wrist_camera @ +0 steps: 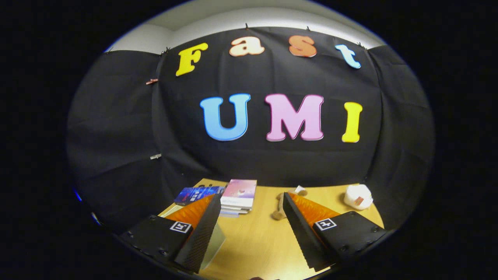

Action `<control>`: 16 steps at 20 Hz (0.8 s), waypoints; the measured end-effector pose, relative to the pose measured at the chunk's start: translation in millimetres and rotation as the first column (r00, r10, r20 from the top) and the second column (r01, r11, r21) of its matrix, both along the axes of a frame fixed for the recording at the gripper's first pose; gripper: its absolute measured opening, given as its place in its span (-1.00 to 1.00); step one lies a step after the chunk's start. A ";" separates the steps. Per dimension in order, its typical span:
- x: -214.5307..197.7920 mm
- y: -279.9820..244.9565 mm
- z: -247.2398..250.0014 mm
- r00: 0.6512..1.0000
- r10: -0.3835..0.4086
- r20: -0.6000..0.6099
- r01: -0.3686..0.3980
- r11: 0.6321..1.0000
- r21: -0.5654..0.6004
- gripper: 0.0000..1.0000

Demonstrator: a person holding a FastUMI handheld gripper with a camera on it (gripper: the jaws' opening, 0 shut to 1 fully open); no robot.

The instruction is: Open the storage box then place both shoes into the box .Put the left shoe in first, then the right shoe, with the right side of both shoes facing outward in a uniform manner.

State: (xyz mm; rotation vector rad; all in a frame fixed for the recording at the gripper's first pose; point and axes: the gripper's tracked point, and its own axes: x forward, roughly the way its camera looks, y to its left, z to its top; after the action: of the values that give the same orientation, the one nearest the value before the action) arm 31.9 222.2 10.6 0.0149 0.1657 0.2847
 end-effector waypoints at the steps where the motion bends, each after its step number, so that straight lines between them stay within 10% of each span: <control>1: -1.4 -13.1 12.5 0.999 -0.011 0.042 0.010 1.000 0.009 0.97; 16: -35.3 -167.8 16.6 0.982 -0.081 0.171 0.082 0.997 0.005 0.97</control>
State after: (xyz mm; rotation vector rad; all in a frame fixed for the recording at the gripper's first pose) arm -3.4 54.4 27.3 -0.0045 -0.0058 0.2029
